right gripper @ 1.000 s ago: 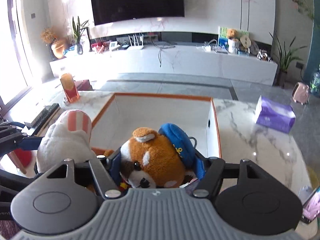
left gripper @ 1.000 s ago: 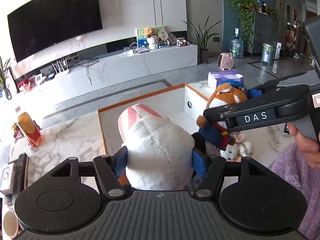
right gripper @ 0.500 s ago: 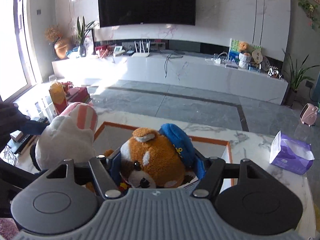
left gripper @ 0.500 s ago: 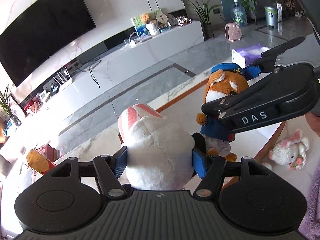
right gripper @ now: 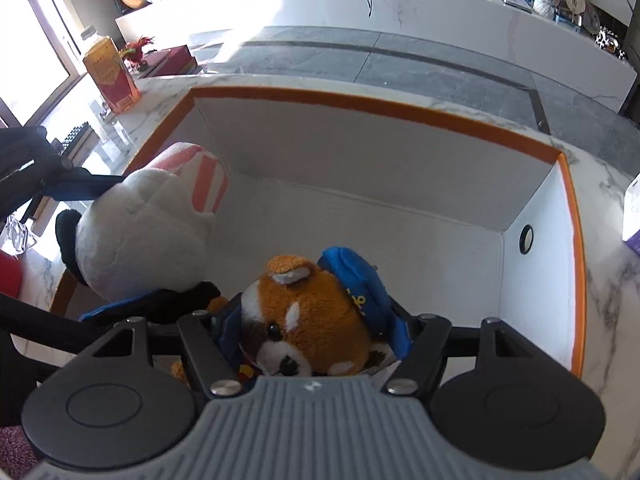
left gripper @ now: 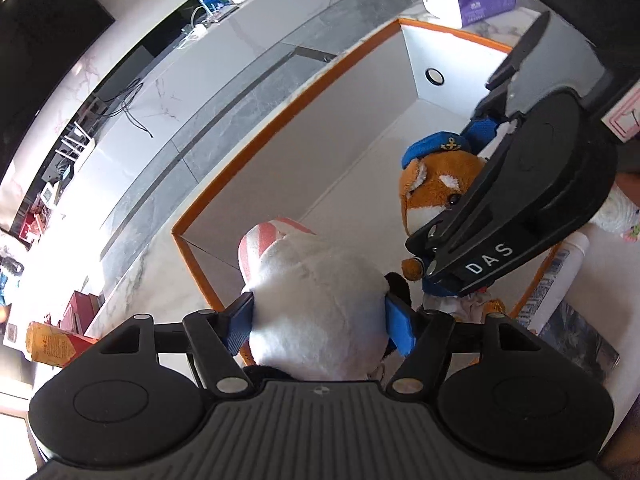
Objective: Organize objects
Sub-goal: 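Carry both plushes over the shoebox and open both tools to drop them inside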
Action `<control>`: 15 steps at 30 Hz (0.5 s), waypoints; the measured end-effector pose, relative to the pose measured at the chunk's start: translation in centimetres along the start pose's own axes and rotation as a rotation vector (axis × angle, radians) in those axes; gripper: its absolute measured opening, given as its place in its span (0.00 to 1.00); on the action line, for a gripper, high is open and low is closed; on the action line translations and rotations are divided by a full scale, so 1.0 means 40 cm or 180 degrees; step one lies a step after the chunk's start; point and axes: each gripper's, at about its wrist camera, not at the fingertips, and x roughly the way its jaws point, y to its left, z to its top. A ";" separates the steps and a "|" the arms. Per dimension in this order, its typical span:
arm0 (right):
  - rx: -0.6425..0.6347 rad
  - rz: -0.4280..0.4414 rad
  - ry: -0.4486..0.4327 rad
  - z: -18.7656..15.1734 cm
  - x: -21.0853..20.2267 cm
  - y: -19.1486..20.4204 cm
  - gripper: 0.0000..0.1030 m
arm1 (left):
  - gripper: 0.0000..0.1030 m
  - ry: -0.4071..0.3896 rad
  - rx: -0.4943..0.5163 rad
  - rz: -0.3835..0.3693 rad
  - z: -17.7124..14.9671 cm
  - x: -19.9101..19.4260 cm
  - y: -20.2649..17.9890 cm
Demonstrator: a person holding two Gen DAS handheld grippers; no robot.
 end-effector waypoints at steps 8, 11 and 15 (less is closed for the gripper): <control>-0.0013 0.0005 0.0186 -0.001 0.061 0.012 0.71 | 0.79 0.0322 -0.0039 -0.0413 0.019 0.043 0.040; 0.0052 0.0051 0.0223 0.000 0.071 0.006 0.72 | 0.80 0.0379 -0.0091 -0.0532 0.017 0.050 0.054; 0.0175 0.0104 0.0273 0.005 0.079 -0.002 0.73 | 0.82 0.0420 -0.0202 -0.0645 0.010 0.055 0.065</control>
